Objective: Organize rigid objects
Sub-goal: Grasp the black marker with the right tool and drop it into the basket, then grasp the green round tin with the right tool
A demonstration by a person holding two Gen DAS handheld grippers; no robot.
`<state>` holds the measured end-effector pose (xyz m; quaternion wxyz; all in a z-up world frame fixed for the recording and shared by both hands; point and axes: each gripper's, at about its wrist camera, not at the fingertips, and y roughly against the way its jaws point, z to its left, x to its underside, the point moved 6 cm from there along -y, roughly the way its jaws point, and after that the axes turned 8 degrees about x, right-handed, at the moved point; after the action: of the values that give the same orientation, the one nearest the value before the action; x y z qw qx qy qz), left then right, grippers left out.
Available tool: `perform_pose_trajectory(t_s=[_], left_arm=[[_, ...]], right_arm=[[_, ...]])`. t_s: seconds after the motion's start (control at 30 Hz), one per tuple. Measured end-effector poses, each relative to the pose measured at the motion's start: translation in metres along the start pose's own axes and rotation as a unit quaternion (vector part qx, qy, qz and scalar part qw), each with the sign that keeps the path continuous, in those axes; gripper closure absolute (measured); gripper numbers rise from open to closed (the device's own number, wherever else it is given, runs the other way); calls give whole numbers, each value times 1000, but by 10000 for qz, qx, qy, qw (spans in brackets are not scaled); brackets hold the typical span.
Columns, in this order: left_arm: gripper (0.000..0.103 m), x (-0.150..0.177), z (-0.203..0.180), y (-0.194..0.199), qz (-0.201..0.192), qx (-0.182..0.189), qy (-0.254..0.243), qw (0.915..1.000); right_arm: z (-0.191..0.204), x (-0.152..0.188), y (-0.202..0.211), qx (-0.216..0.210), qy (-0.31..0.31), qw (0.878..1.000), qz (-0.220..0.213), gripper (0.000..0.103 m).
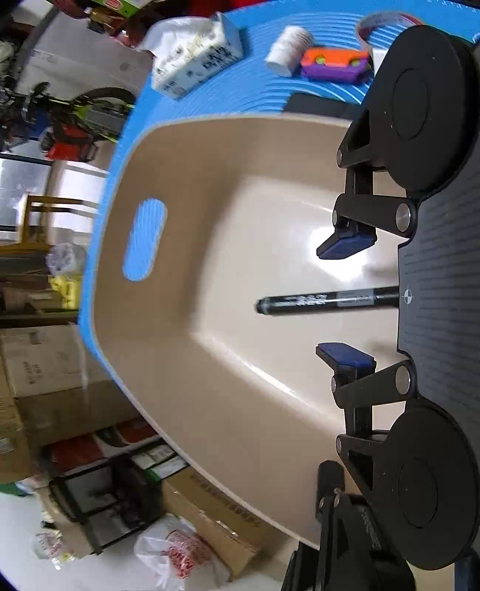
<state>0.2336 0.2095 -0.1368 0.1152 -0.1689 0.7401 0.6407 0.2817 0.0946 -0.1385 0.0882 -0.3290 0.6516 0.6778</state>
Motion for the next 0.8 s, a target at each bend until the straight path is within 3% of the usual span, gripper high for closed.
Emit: perform_pose_trajectory(t_s=[0.23, 0.4, 0.57, 0.8], left_arm=[[99, 0, 1, 0, 9, 2, 1, 10000], [99, 0, 1, 0, 10, 3, -1, 10000], [99, 1, -1, 0, 8, -8, -23, 10000], [99, 1, 0, 1, 10, -8, -15, 10000]], right_arm=[[-29, -13, 51, 7, -185, 9971, -739, 34], [-64, -19, 74, 180, -485, 9932, -1041, 28], [-102, 1, 91, 447, -734, 9889, -1214, 25], [-133, 48, 87, 723, -830, 9879, -1092, 21]])
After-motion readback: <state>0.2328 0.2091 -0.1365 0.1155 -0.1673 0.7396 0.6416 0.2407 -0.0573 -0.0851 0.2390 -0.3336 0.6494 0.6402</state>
